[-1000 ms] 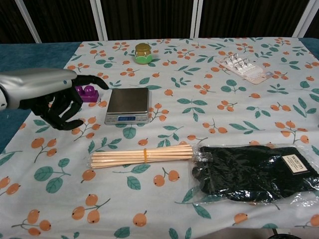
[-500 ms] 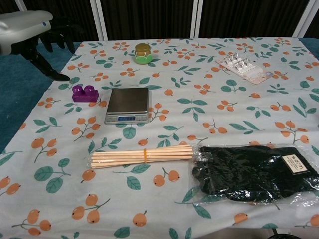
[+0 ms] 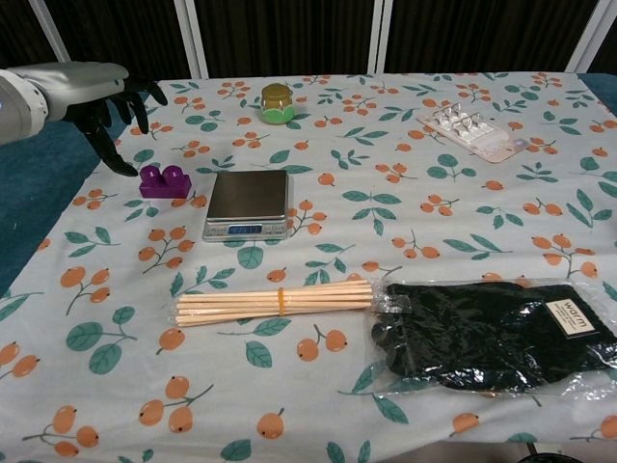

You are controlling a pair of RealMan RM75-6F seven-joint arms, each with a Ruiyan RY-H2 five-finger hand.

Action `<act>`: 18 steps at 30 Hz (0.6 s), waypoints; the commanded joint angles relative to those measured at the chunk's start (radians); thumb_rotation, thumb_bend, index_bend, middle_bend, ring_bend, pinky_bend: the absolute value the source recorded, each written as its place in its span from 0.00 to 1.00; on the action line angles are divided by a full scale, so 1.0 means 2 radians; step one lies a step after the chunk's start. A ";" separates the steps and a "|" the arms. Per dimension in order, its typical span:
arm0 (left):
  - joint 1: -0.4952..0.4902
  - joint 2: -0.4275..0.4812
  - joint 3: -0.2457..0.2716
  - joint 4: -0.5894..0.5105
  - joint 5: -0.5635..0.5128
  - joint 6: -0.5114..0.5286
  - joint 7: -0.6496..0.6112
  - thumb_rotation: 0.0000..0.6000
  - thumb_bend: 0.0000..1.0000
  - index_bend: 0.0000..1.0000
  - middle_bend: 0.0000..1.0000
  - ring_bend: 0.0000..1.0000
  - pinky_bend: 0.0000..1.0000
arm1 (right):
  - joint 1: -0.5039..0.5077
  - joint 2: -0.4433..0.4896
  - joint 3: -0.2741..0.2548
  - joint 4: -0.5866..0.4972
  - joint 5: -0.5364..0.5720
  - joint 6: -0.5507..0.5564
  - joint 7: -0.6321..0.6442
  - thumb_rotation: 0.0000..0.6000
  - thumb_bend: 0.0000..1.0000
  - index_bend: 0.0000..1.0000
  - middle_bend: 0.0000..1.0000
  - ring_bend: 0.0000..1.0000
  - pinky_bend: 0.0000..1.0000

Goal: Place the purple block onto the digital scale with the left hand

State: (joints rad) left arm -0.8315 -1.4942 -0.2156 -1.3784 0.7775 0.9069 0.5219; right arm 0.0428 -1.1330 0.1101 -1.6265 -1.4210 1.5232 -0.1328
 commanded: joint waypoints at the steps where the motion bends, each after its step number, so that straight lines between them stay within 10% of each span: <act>1: -0.011 -0.014 0.005 0.018 -0.013 -0.011 0.012 1.00 0.08 0.21 0.37 0.24 0.31 | 0.000 0.000 0.000 0.000 0.000 0.000 0.000 1.00 0.06 0.05 0.01 0.17 0.19; 18: -0.034 -0.062 0.016 0.084 -0.022 -0.026 0.025 1.00 0.21 0.29 0.42 0.26 0.31 | 0.001 0.001 0.000 0.000 0.001 -0.003 0.004 1.00 0.06 0.05 0.01 0.17 0.19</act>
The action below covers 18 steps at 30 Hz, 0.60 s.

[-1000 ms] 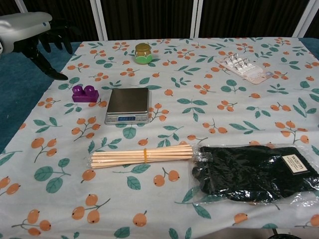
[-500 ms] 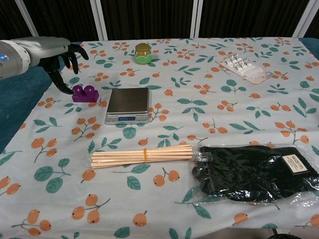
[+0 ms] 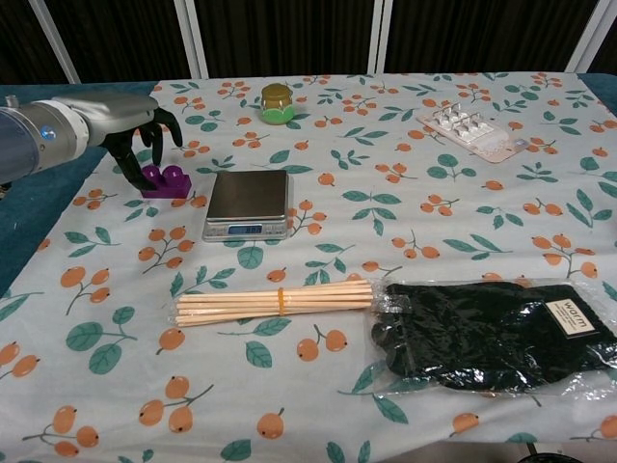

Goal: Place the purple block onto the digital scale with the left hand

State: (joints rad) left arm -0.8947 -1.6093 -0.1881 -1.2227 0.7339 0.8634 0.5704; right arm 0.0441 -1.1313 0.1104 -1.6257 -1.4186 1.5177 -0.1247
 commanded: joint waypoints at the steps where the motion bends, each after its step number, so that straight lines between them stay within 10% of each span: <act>1: -0.003 -0.008 0.004 0.011 0.000 -0.006 0.002 1.00 0.21 0.29 0.42 0.26 0.31 | 0.000 0.000 0.000 0.000 0.000 0.000 0.000 1.00 0.06 0.05 0.01 0.17 0.19; 18: -0.006 -0.027 0.012 0.037 0.007 -0.013 0.006 1.00 0.34 0.34 0.51 0.30 0.33 | 0.000 0.002 0.001 -0.001 0.003 -0.002 0.003 1.00 0.06 0.05 0.01 0.17 0.19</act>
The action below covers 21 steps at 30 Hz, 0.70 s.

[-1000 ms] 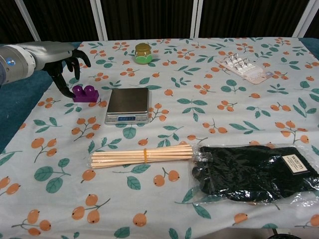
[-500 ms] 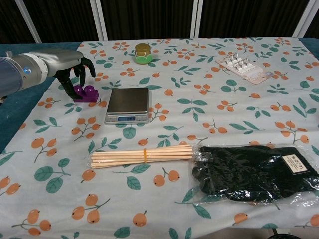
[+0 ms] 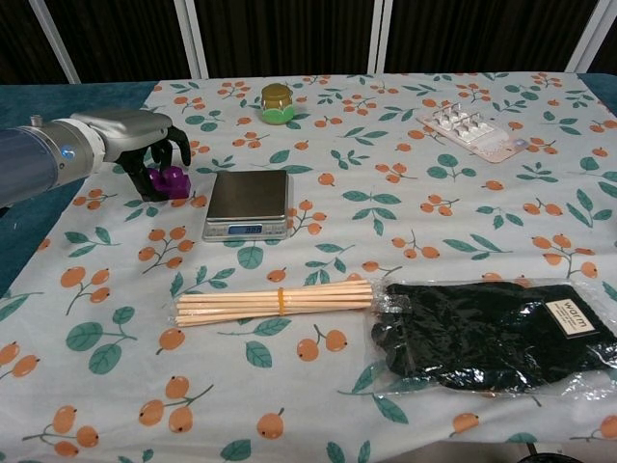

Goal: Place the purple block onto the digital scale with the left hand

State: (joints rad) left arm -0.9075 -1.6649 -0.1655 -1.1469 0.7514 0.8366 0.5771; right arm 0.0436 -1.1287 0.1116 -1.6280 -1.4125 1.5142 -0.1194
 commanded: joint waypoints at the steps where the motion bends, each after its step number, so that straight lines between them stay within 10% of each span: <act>1: 0.000 0.001 0.000 -0.002 -0.003 0.001 0.004 1.00 0.35 0.34 0.51 0.30 0.33 | 0.000 0.000 0.000 0.000 0.001 0.000 0.001 1.00 0.06 0.05 0.01 0.17 0.19; 21: 0.009 -0.002 -0.011 -0.079 0.152 0.028 -0.128 1.00 0.35 0.36 0.51 0.30 0.33 | 0.000 0.001 0.001 -0.002 0.002 0.000 0.000 1.00 0.06 0.05 0.01 0.17 0.19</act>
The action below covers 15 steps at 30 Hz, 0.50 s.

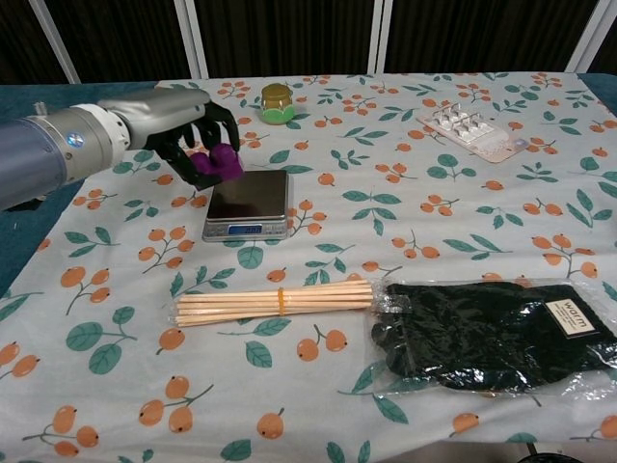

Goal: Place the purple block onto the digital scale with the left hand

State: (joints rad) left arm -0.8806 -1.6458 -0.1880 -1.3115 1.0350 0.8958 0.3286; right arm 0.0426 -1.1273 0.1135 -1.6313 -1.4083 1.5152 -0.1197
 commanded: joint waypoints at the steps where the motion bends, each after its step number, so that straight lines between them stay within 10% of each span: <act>1: -0.007 -0.016 -0.001 0.006 0.011 0.000 -0.002 1.00 0.35 0.36 0.51 0.30 0.33 | 0.000 0.000 0.000 0.000 0.000 0.000 0.000 1.00 0.06 0.05 0.01 0.17 0.19; 15: -0.023 -0.041 -0.002 0.035 -0.031 -0.003 0.084 1.00 0.29 0.33 0.44 0.28 0.31 | 0.000 0.001 0.000 0.000 0.001 -0.002 0.005 1.00 0.06 0.05 0.01 0.17 0.19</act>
State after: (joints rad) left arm -0.9241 -1.7268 -0.1948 -1.2437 0.9874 0.8921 0.4772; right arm 0.0429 -1.1248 0.1132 -1.6323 -1.4070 1.5113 -0.1104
